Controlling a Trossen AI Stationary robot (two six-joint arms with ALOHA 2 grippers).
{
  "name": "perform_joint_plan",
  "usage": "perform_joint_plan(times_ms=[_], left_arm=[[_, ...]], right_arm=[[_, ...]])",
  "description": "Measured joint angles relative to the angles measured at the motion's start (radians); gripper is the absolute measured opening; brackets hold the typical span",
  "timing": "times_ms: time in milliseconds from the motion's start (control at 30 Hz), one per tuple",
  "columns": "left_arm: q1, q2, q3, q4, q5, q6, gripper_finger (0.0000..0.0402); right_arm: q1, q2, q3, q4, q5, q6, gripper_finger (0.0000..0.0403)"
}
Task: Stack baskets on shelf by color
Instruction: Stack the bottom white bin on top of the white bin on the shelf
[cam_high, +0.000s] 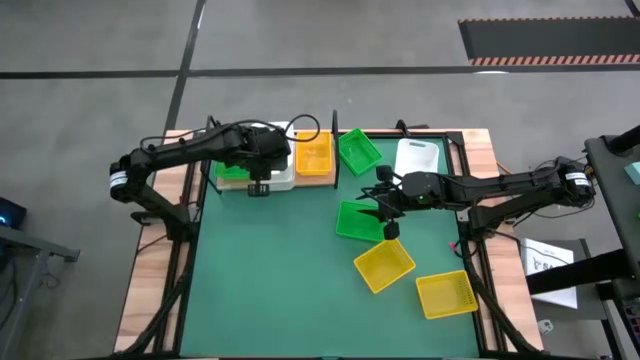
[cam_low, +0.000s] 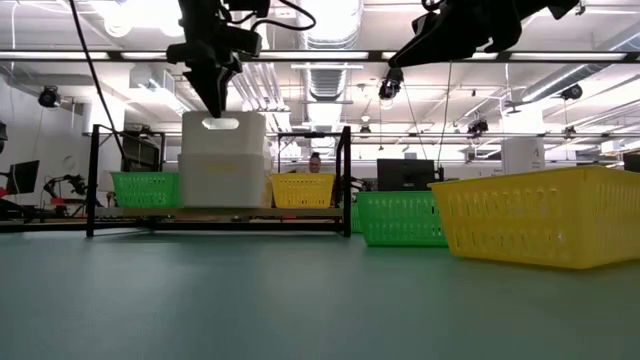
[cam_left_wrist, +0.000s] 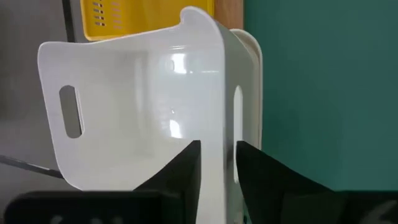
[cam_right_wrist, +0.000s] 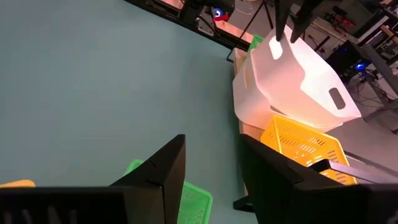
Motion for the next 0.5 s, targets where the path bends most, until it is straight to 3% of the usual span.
perform_joint_plan(times_ms=[333, 500], left_arm=[[-0.008, -0.027, 0.055, -0.014, 0.000, 0.000, 0.0094], [-0.019, -0.067, 0.016, 0.053, 0.026, -0.101, 0.0090]], right_arm=[[0.000, 0.000, 0.000, -0.001, 0.000, 0.006, 0.0141], [0.000, 0.000, 0.000, -0.001, 0.000, 0.007, 0.0141]])
